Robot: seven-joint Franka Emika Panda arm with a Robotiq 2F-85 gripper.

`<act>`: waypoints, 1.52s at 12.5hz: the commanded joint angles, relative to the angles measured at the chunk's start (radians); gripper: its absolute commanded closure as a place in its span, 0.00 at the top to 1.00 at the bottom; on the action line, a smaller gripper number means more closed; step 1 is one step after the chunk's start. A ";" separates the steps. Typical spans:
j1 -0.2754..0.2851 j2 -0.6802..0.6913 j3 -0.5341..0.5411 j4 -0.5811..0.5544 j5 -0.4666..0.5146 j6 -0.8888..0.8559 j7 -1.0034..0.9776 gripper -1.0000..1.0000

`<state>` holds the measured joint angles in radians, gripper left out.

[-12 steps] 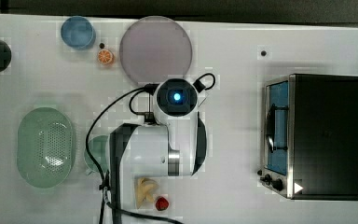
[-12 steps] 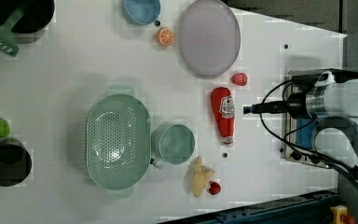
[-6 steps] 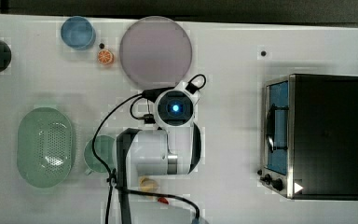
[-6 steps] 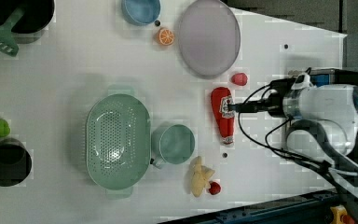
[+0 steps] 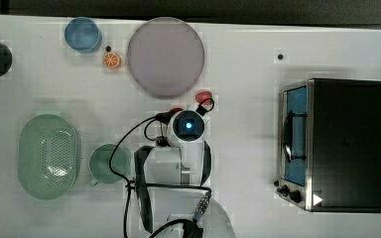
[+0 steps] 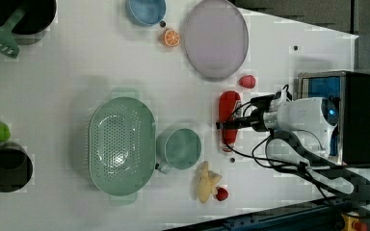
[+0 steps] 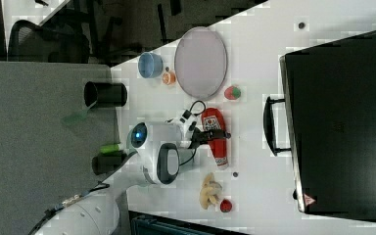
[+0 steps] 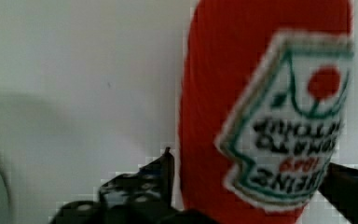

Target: Pick Ketchup from the table and place it in strainer.

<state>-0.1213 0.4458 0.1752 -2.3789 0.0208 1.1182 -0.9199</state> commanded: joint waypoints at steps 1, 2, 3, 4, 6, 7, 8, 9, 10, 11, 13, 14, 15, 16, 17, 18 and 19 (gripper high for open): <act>0.003 -0.036 -0.002 0.016 0.007 0.025 -0.037 0.63; 0.003 -0.046 0.000 0.020 0.007 0.024 -0.037 0.63; 0.004 -0.064 0.000 0.022 0.007 0.021 -0.037 0.63; 0.004 -0.091 0.001 0.021 0.007 0.013 -0.037 0.63; 0.006 -0.174 0.012 0.026 0.007 -0.049 -0.035 0.63; 0.008 -0.222 0.022 0.035 0.007 -0.103 -0.029 0.63; 0.009 -0.271 0.035 0.049 0.007 -0.170 -0.028 0.63; 0.010 -0.319 0.046 0.066 0.007 -0.243 -0.020 0.63; 0.012 -0.366 0.056 0.088 0.007 -0.316 -0.003 0.63; 0.013 -0.408 0.068 0.111 0.007 -0.383 0.028 0.63; 0.024 -0.472 0.101 0.146 0.008 -0.497 0.115 0.63; 0.032 -0.495 0.126 0.158 0.008 -0.526 0.173 0.63; 0.042 -0.507 0.155 0.170 0.008 -0.541 0.241 0.63; 0.051 -0.512 0.189 0.179 0.008 -0.550 0.316 0.63; 0.059 -0.511 0.225 0.183 0.009 -0.555 0.396 0.63; 0.066 -0.509 0.263 0.185 0.009 -0.556 0.475 0.63; 0.073 -0.506 0.301 0.186 0.009 -0.556 0.547 0.63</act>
<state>-0.0961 -0.0847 0.4465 -2.1797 0.0328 0.5742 -0.5439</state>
